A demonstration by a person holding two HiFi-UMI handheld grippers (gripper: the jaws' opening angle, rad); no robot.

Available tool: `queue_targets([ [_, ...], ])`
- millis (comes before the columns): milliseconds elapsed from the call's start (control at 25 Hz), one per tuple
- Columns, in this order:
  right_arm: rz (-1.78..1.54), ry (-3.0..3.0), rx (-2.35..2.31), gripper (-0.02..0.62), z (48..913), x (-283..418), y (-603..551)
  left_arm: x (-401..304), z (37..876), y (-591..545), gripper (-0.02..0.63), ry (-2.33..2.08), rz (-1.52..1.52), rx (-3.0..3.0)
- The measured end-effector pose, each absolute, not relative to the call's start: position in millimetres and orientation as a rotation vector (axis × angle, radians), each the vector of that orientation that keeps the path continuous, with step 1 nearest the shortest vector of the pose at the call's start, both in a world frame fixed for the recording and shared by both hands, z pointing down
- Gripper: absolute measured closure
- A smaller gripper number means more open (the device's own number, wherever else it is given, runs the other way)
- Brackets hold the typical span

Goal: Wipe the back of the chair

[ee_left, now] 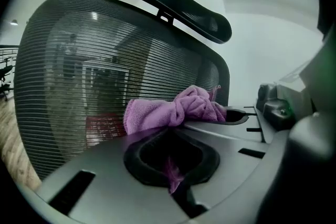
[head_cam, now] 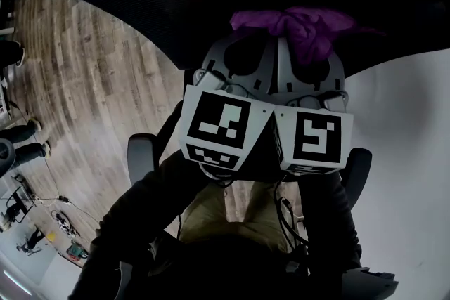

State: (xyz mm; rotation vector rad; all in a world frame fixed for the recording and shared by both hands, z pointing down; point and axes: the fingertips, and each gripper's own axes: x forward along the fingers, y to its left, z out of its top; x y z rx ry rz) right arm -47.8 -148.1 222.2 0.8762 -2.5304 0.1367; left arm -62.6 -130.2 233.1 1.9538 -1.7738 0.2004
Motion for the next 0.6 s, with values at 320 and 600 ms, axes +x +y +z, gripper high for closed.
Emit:
queue_targets([
  [320, 0.139, -2.548, 0.823, 0.532, 255, -91, -123, -105, 266, -105, 0.606, -1.815, 0.195, 1.908],
  [600, 0.123, -2.564, 0.78, 0.532, 264, -115, -107, -129, 275, -88, 0.606, -1.849, 0.183, 1.878],
])
